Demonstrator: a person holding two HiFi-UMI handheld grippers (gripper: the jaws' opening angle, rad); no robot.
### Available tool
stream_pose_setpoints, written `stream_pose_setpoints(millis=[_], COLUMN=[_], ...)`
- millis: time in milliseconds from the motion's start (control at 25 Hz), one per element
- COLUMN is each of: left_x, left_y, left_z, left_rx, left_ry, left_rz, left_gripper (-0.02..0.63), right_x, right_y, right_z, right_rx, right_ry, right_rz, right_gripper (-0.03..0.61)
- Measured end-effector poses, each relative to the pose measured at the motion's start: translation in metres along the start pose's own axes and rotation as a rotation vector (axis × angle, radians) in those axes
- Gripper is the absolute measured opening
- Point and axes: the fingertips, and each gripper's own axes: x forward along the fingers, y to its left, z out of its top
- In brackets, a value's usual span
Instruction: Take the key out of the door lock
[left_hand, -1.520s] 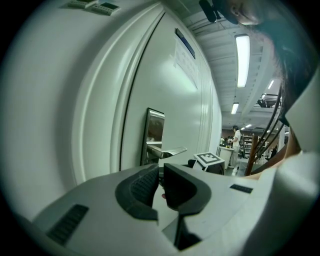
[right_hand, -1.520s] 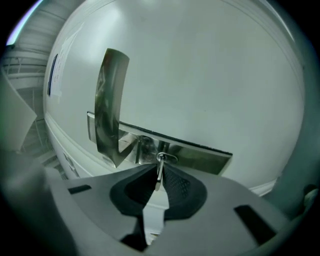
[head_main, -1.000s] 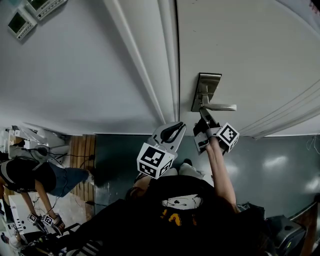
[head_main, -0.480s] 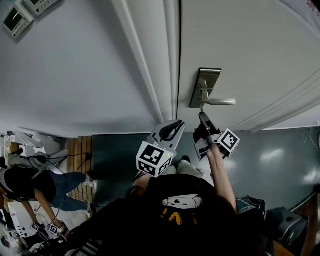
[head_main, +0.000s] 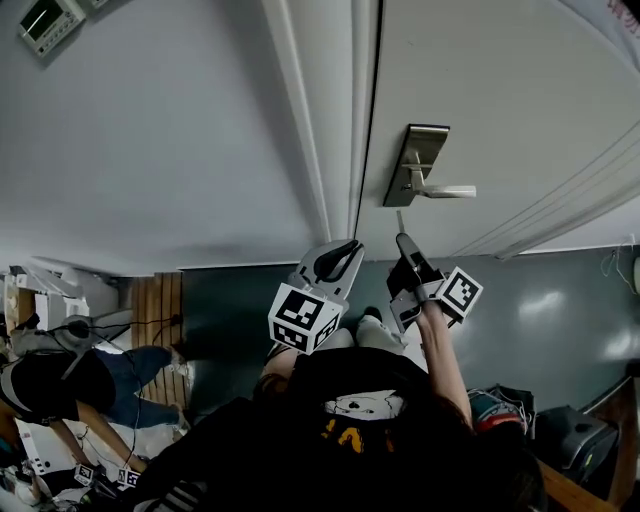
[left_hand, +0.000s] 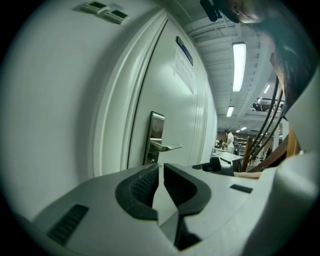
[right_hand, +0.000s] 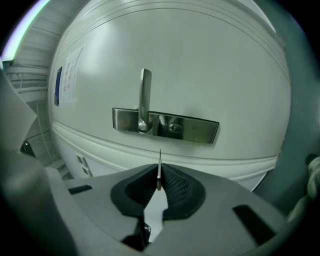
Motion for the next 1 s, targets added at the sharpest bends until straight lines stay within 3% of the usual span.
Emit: stream_pose_setpoints(millis=[480,1000], left_x=[-0.031,-0.033], left_y=[-0.004,-0.013], left_z=[-0.023,-0.032], left_rx=[-0.048,-0.064], left_ry=[0.001,0.011], left_rz=[-0.023,-0.045], left_gripper=[0.035,0.035], right_x=[-0.028,-0.043], right_y=[0.023,0.029], right_z=[-0.039,-0.045], right_rx=[-0.066,-0.169], right_ry=[0.034,0.046], right_rz=[-0.005,-0.035], right_gripper=[0.020,0.020])
